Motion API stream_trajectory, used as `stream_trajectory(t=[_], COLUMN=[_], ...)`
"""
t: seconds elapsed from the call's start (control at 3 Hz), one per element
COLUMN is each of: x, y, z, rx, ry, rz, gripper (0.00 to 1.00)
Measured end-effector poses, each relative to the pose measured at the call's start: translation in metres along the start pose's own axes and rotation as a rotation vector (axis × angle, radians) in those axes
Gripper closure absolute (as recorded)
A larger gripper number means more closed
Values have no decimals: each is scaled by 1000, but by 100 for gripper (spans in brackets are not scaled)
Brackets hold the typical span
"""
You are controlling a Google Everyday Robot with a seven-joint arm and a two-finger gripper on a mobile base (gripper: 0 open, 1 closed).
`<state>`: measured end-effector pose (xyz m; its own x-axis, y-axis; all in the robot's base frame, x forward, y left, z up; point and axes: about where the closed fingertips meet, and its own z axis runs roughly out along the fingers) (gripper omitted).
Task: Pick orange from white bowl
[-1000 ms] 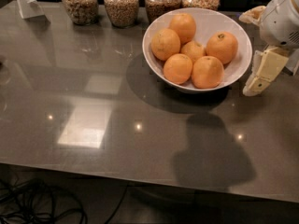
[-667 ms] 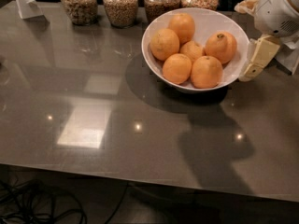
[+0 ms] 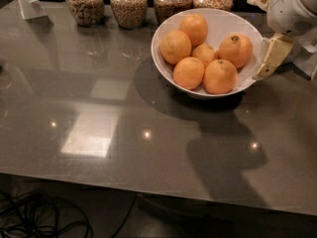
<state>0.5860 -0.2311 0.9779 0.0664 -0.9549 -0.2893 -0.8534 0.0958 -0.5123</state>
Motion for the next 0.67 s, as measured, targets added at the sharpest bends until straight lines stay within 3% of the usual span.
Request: stream_trajectory(t=[0.33, 0.67], x=[2, 1], y=[-29, -48], z=[0, 2], rx=[106, 160], ry=[22, 44], rz=[-90, -174], gripper=[0, 19])
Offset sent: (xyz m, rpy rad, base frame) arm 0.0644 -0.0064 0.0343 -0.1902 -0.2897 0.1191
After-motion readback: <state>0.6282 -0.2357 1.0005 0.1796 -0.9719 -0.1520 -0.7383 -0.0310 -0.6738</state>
